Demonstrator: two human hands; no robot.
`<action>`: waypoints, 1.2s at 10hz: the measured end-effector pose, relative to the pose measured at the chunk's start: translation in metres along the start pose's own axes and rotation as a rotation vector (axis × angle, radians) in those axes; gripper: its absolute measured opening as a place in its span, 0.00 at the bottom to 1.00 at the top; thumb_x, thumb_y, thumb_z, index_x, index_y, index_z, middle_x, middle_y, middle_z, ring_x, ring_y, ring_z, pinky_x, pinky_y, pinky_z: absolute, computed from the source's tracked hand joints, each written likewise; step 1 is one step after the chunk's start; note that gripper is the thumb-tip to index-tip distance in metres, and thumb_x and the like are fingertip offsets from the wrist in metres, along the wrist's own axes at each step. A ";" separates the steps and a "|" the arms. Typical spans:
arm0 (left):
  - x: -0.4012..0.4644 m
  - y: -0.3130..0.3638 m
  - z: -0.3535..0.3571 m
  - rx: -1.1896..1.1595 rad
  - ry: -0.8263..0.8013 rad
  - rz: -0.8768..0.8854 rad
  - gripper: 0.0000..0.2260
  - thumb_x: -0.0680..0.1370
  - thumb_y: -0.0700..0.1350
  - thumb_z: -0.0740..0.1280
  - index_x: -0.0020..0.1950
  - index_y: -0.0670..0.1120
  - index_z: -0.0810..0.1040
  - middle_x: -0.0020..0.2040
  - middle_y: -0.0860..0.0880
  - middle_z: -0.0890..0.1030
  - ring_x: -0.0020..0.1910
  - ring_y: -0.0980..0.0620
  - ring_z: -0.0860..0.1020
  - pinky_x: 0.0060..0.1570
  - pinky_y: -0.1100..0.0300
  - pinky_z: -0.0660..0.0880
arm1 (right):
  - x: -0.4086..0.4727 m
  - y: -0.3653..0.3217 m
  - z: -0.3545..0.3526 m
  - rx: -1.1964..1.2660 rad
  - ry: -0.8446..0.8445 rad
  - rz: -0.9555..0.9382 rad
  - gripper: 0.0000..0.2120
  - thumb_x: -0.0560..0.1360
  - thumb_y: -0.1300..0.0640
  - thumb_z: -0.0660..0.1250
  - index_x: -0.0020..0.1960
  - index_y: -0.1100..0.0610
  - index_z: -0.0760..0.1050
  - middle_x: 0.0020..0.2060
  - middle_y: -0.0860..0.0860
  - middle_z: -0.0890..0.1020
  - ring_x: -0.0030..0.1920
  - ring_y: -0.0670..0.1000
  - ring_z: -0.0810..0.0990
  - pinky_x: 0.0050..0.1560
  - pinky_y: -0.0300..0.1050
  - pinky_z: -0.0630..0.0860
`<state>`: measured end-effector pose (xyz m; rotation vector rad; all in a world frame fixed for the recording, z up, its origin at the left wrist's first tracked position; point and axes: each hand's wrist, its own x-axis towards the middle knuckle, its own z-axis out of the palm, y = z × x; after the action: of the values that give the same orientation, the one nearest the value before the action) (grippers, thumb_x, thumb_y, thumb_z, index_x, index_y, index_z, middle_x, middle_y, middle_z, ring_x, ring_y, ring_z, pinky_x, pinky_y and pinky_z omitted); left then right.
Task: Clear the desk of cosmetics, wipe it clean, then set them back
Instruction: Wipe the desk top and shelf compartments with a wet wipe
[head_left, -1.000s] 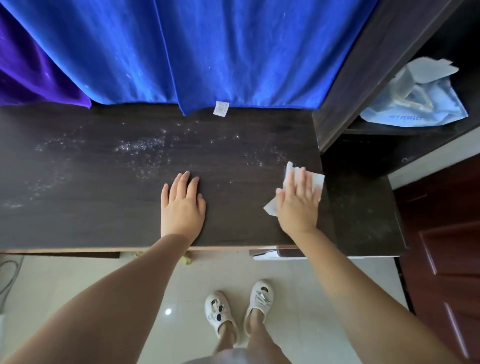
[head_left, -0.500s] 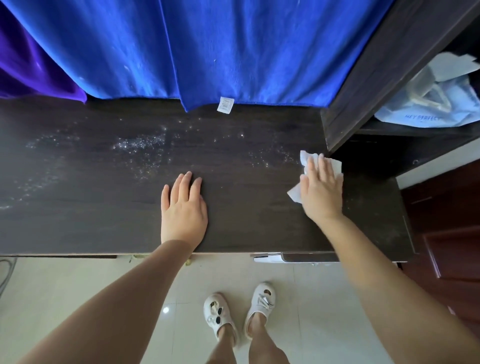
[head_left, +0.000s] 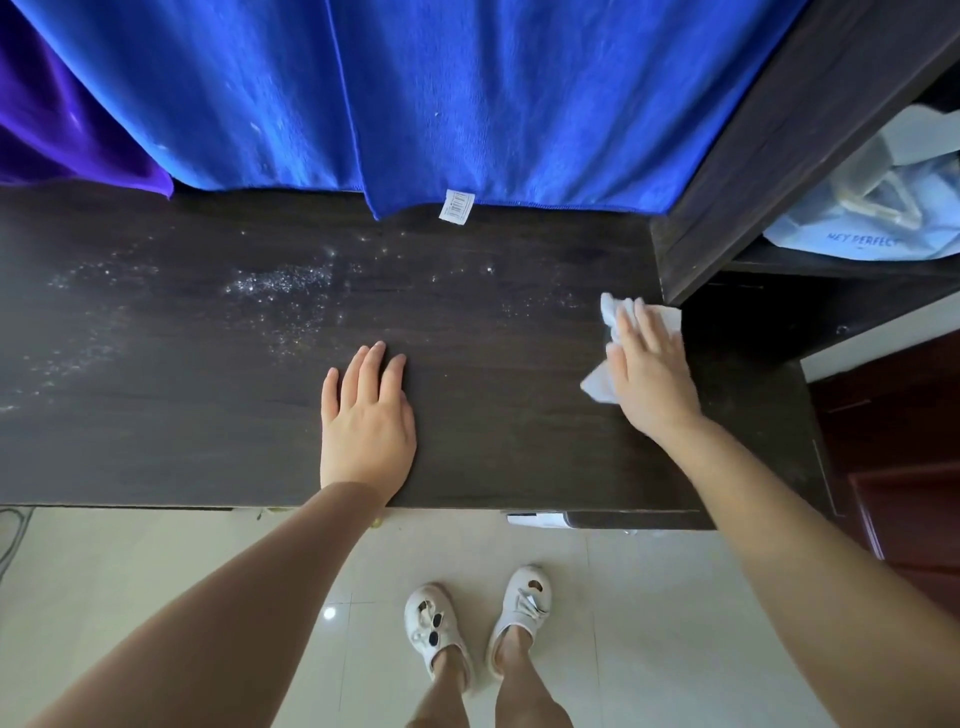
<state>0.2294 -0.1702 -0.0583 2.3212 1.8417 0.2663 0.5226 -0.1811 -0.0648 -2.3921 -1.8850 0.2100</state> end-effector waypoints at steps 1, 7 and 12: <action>0.000 0.001 -0.001 0.004 -0.004 -0.003 0.23 0.76 0.46 0.46 0.66 0.41 0.69 0.69 0.41 0.69 0.70 0.42 0.64 0.69 0.43 0.56 | 0.022 -0.055 0.013 0.030 0.054 0.152 0.26 0.79 0.50 0.50 0.75 0.54 0.50 0.74 0.58 0.57 0.74 0.57 0.56 0.70 0.60 0.51; 0.001 0.000 -0.001 0.018 -0.021 -0.029 0.22 0.76 0.46 0.48 0.65 0.42 0.70 0.68 0.41 0.71 0.69 0.43 0.65 0.69 0.43 0.59 | 0.039 -0.130 0.017 0.091 -0.053 -0.400 0.25 0.80 0.53 0.51 0.75 0.52 0.50 0.76 0.55 0.54 0.75 0.54 0.50 0.73 0.53 0.44; 0.002 0.001 0.001 0.054 0.001 -0.032 0.20 0.76 0.45 0.51 0.65 0.42 0.71 0.67 0.43 0.72 0.68 0.45 0.65 0.68 0.48 0.55 | 0.099 -0.107 0.013 0.059 0.020 -0.066 0.26 0.80 0.51 0.51 0.76 0.55 0.49 0.75 0.59 0.52 0.75 0.57 0.48 0.74 0.57 0.42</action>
<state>0.2309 -0.1687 -0.0592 2.3245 1.9072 0.2161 0.4408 -0.0598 -0.0660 -2.2822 -1.9182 0.2325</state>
